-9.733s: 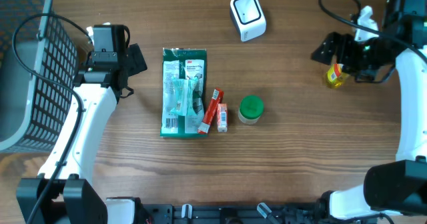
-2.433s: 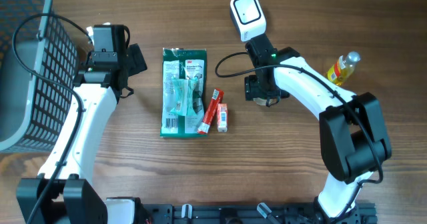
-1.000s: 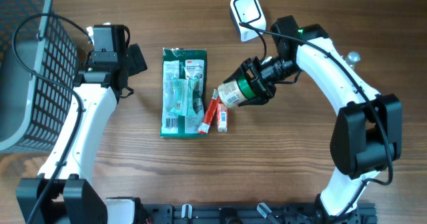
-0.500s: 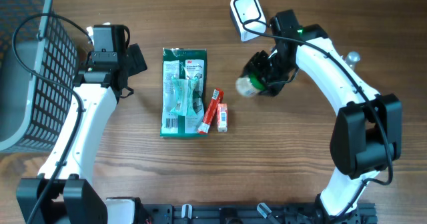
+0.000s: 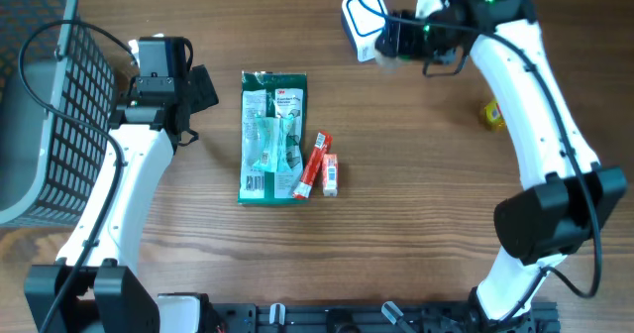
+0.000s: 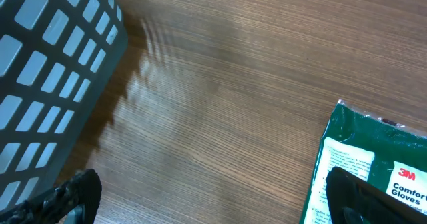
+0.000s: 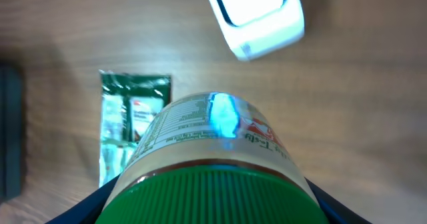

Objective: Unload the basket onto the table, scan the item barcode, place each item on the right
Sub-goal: 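Hold the jar label under the white scanner, then carry the jar right and set it down beside the bottle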

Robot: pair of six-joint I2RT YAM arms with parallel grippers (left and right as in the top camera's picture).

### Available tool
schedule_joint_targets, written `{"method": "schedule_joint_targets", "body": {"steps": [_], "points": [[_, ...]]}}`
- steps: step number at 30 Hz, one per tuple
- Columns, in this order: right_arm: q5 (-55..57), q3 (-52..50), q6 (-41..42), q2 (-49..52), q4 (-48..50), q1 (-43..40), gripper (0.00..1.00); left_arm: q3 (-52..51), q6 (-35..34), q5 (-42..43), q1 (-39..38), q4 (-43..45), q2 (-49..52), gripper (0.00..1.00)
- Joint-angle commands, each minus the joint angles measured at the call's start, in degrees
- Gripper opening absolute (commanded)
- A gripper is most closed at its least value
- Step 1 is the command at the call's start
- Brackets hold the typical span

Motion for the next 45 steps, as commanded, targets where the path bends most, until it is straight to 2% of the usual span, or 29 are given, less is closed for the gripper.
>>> {"method": "schedule_joint_targets", "body": {"steps": [1,4,6,8,13,15,17,31,35,45], "points": [[1.9,3.1,-5.8,-0.7,1.1,0.5,0.33,0.6,0.5,-0.5,0.3,0.0,0.0,1.00],[2.2,2.4,-5.9,0.4,3.6,0.5,0.31,0.6,0.5,-0.5,0.3,0.0,0.0,1.00],[2.2,1.8,-5.9,1.6,6.6,0.5,0.24,0.6,0.5,-0.5,0.3,0.0,0.0,1.00],[2.2,1.2,-5.9,3.0,10.0,0.5,0.21,0.6,0.5,-0.5,0.3,0.0,0.0,1.00],[2.2,0.5,-5.9,7.0,19.0,0.5,0.20,0.6,0.5,-0.5,0.3,0.0,0.0,1.00],[2.2,0.5,-6.0,9.2,22.9,0.5,0.15,0.6,0.5,-0.5,0.3,0.0,0.0,1.00],[2.2,0.5,-5.9,11.4,27.0,0.5,0.04,0.6,0.5,-0.5,0.3,0.0,0.0,1.00],[2.2,0.4,-2.3,20.4,50.4,0.5,0.04,0.6,0.5,-0.5,0.3,0.0,0.0,1.00],[2.2,0.2,-0.6,22.3,53.7,0.5,0.04,0.6,0.5,-0.5,0.3,0.0,0.0,1.00],[0.5,-0.2,-0.9,24.2,54.8,0.5,0.04,0.6,0.5,-0.5,0.3,0.0,0.0,1.00]]}}
